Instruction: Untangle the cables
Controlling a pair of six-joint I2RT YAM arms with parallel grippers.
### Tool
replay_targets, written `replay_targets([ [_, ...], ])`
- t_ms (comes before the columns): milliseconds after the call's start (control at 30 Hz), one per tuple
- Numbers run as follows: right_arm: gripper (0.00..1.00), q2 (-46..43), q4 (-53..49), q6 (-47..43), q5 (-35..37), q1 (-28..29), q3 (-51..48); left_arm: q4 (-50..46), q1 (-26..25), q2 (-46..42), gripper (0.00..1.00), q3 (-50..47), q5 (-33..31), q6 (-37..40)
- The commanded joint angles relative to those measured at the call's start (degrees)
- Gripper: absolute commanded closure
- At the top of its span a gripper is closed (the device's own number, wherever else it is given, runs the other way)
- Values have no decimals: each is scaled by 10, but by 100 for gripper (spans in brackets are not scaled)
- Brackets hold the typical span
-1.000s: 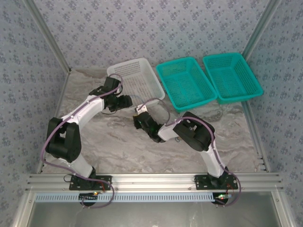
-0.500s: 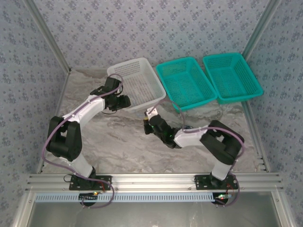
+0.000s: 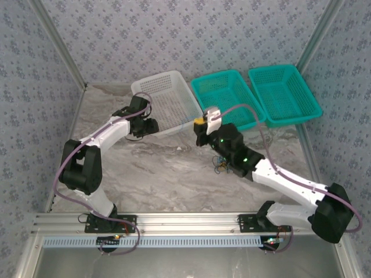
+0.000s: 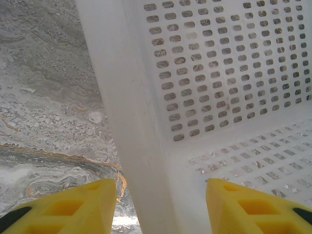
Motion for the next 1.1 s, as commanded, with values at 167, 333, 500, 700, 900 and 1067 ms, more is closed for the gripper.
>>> replay_targets([
  [167,100,91,-12,-30,-110,-58,127,-2,2,-21,47,-2,10,21],
  [333,100,130,6,-52,-135,-63,196,-2,2,-34,44,-5,17,24],
  [500,100,83,-6,-68,-152,-63,244,3,2,-11,45,-10,14,24],
  [700,100,14,-38,-73,-152,-65,262,12,2,8,46,-17,3,27],
  [900,100,48,-76,-85,-157,-77,303,13,2,-10,46,-21,6,26],
  [1067,100,138,-98,-84,-176,-89,365,7,3,-59,41,-20,20,26],
])
